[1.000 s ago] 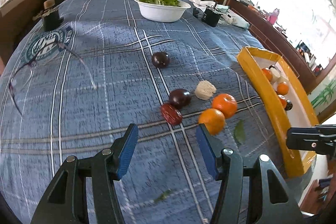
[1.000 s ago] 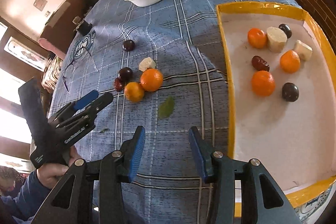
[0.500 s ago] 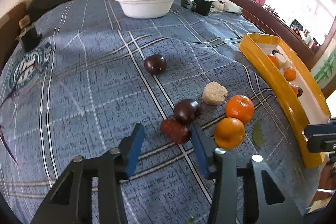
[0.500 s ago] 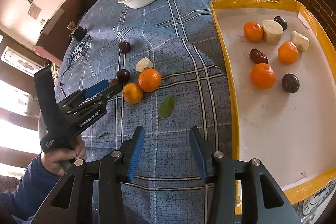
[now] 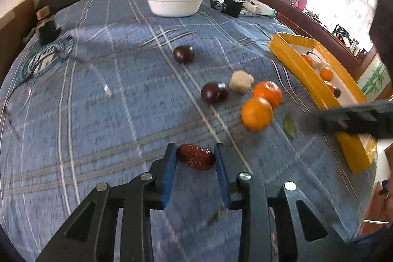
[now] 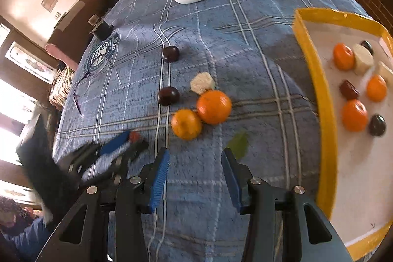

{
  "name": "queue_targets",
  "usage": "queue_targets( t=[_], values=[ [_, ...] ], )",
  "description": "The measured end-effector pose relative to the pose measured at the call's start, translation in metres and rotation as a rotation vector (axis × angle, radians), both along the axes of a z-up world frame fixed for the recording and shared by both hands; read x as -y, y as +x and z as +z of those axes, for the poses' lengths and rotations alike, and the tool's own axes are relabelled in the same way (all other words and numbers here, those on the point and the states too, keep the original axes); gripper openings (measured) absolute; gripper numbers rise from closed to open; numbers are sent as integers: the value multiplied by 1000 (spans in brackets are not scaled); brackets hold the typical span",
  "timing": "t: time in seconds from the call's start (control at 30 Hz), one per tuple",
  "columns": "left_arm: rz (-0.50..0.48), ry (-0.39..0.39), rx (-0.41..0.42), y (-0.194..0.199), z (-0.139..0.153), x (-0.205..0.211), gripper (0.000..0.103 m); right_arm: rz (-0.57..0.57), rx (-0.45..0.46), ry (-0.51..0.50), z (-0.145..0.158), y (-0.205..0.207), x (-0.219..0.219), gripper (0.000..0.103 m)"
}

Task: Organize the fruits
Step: 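Grasp a red date with the left tool while the right tool grasps a mandarin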

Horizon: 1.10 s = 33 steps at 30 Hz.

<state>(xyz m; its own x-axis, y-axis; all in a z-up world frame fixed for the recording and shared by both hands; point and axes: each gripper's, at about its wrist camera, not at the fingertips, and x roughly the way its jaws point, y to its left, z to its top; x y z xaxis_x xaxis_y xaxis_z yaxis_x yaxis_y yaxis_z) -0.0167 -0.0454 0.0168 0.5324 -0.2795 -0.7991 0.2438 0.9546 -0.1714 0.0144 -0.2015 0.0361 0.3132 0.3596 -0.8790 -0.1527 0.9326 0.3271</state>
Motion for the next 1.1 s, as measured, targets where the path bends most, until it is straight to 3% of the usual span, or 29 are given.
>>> queue_targets(
  t=[0.4, 0.43, 0.53, 0.67, 0.93, 1.1],
  values=[
    [-12, 27, 0, -31, 1, -11, 30, -44, -16, -24, -21, 30, -28, 50],
    [-12, 28, 1, -31, 2, -11, 30, -43, -12, -30, -21, 30, -30, 48],
    [-15, 30, 2, -31, 2, -11, 30, -30, -22, -27, -22, 28, -34, 28],
    [-14, 29, 2, -31, 2, -11, 30, -33, -13, -21, -19, 21, -29, 23],
    [-12, 33, -3, -30, 3, -8, 30, 5, 44, -24, -2, 16, -32, 28],
    [-11, 35, -2, -31, 3, -10, 30, -13, -6, -9, -16, 23, -32, 29]
  ],
)
